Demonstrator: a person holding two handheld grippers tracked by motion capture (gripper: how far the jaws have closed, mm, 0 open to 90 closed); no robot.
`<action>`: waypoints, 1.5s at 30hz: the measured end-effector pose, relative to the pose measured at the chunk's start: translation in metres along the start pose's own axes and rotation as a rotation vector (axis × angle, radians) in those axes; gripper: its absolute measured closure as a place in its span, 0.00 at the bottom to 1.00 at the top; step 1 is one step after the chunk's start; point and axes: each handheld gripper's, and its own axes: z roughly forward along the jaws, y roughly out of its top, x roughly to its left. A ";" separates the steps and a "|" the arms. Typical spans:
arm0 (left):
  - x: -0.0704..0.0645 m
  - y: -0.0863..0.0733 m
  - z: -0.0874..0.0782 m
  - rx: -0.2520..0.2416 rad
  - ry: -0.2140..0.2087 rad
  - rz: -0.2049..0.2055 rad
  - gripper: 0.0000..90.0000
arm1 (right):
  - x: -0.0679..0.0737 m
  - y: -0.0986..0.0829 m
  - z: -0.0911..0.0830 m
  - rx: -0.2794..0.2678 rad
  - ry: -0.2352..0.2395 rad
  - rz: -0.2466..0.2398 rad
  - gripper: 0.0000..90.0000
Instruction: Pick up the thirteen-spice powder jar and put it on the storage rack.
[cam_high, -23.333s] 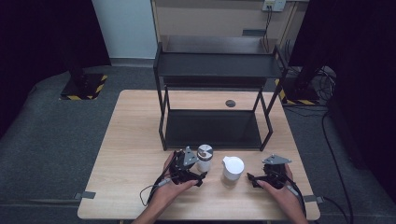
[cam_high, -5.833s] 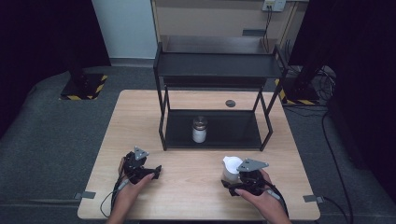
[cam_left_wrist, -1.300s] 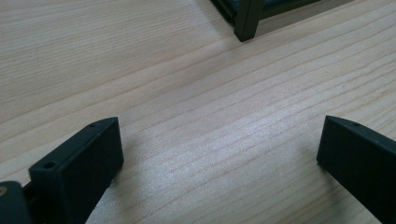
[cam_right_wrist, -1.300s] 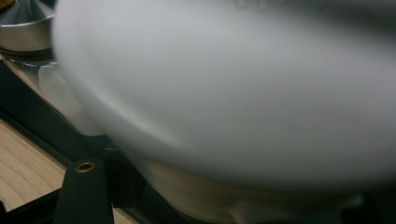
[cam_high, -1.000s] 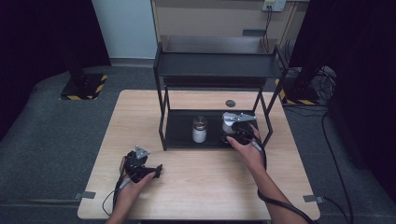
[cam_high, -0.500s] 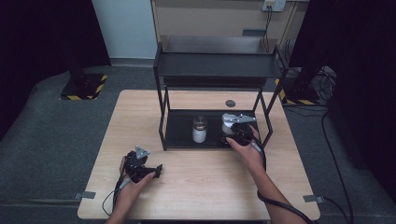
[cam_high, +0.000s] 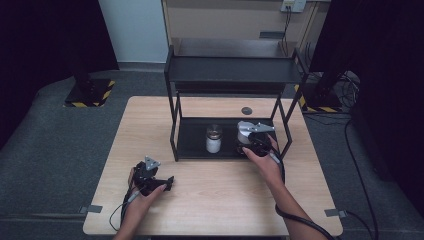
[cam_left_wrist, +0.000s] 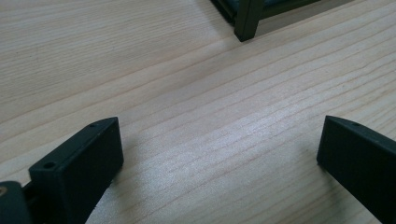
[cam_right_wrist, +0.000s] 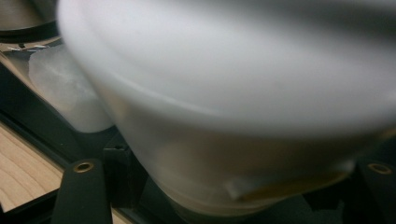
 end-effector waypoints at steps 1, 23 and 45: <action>0.000 0.000 0.000 0.000 0.000 0.000 0.00 | 0.000 0.000 0.000 -0.001 0.001 0.000 0.34; 0.000 0.000 0.000 0.000 0.000 0.000 0.00 | -0.001 -0.004 -0.014 0.015 -0.022 0.005 0.07; 0.000 0.000 0.000 -0.001 0.000 0.000 0.00 | 0.002 -0.020 -0.050 0.048 0.054 -0.010 0.06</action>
